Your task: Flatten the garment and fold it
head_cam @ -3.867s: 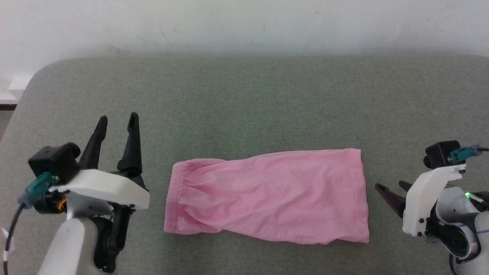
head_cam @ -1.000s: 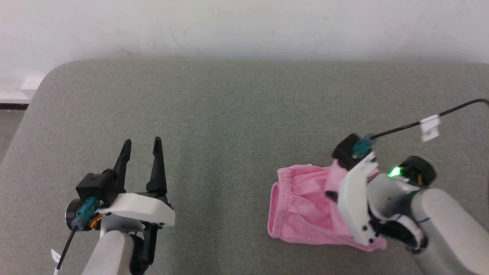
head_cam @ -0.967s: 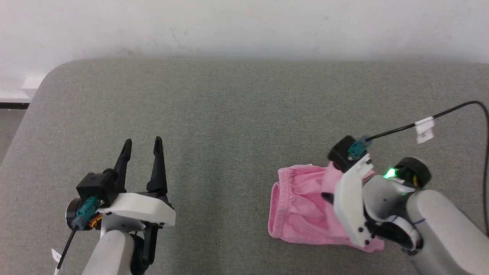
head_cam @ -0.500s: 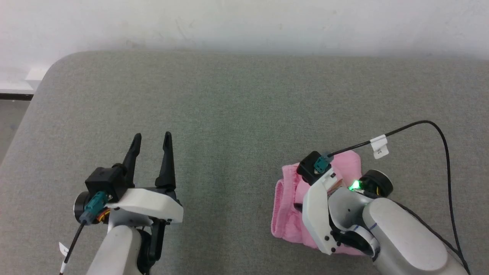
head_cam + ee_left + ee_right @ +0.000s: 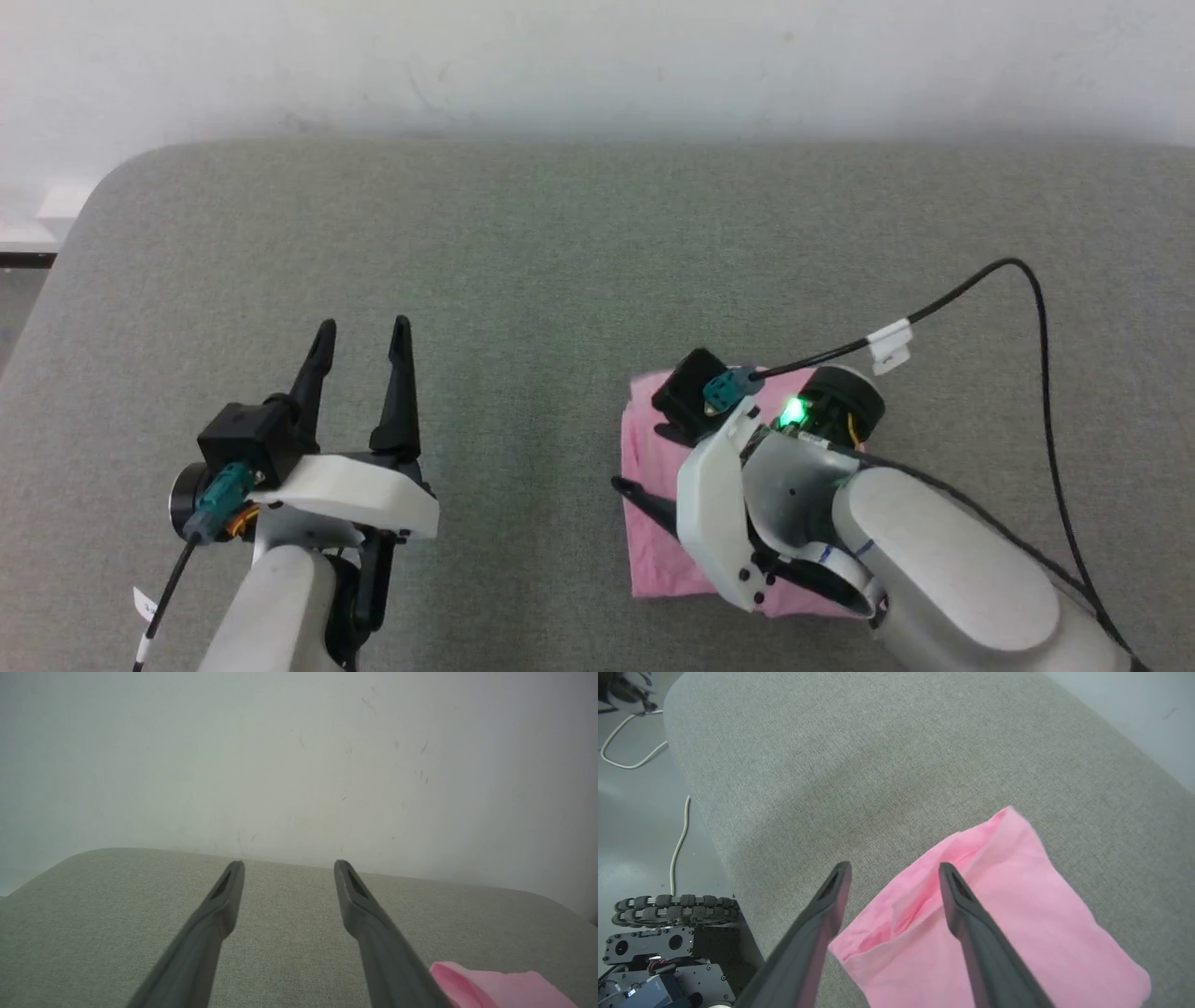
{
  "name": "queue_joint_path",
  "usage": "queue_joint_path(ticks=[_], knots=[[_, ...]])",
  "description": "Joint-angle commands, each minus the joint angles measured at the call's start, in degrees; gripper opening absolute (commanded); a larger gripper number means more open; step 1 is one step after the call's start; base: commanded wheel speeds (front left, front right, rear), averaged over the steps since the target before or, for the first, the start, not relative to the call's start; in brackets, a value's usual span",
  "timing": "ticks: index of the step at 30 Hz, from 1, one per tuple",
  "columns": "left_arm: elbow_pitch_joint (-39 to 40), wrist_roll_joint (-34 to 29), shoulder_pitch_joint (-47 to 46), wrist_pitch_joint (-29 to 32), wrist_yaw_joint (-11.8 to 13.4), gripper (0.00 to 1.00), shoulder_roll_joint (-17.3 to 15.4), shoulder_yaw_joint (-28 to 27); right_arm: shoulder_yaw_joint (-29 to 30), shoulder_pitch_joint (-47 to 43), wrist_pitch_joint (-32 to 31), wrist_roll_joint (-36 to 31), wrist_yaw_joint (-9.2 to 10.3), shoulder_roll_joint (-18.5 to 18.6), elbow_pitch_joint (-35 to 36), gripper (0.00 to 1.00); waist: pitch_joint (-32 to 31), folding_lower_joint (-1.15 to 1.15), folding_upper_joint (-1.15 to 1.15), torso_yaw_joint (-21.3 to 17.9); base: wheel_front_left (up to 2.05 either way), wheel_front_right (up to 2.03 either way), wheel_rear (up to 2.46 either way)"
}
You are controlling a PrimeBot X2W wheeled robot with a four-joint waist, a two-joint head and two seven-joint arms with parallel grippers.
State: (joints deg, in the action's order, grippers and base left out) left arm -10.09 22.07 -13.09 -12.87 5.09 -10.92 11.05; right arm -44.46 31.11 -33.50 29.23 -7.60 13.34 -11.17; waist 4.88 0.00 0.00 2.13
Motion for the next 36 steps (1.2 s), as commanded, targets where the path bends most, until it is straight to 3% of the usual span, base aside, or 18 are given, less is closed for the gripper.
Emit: queue_joint_path(ticks=[1, 6, 12, 19, 27, 28, 29, 36], knots=[[0.3, 0.3, -0.3, 0.0, 0.1, 1.00, -0.3, -0.1, 0.6, 0.6, 0.4, 0.2, 0.11, 0.6, 0.5, 1.00, -0.3, 0.00, 0.00, -0.5, 0.00, 0.00, 0.00], [1.3, 0.2, 0.2, 0.2, 0.5, 1.00, -0.7, 0.0, 9.2, -2.6, -1.1, -1.4, 0.11, 2.9, 1.3, 1.00, -0.8, 0.00, 0.00, -1.4, 0.00, 0.00, 0.00], [2.4, 0.2, 0.5, 0.5, 0.7, 1.00, -1.0, 0.4, 18.8, -8.1, -6.5, -10.1, 0.11, 3.7, -1.0, 1.00, -0.5, 0.00, 0.00, -1.7, 0.00, 0.00, 0.00], [3.4, -0.3, -0.7, 1.0, 0.9, 1.00, -0.9, 1.4, 21.0, -11.2, -6.3, -14.1, 0.11, -0.1, -7.6, 1.00, 1.7, 0.00, 0.00, -0.8, 0.00, 0.00, 0.00], [3.3, -0.5, -1.5, 0.8, 1.2, 1.00, -0.6, 2.2, 19.2, -9.5, -3.5, -14.4, 0.11, -1.4, -16.0, 1.00, 3.3, 0.00, 0.00, -0.2, 0.00, 0.00, 0.00], [3.2, -0.5, -1.6, 0.8, 1.2, 1.00, -0.6, 2.2, 18.7, -9.1, -3.2, -14.1, 0.11, -1.3, -16.7, 0.36, 3.3, 0.00, 0.00, -0.2, 0.00, 0.00, 0.00], [3.2, -0.5, -1.7, 0.7, 1.2, 1.00, -0.5, 2.2, 18.4, -8.7, -2.8, -13.6, 0.11, -1.2, -17.3, 0.00, 3.4, 0.00, 0.00, -0.3, 0.00, 0.00, 0.00], [4.4, -0.3, -1.8, 0.8, 1.7, 1.00, -1.2, 1.8, 12.6, -5.2, -0.9, -9.4, 0.11, 2.3, -16.7, 0.00, 4.0, 0.00, 0.00, -3.9, 0.00, 0.00, 0.00]])
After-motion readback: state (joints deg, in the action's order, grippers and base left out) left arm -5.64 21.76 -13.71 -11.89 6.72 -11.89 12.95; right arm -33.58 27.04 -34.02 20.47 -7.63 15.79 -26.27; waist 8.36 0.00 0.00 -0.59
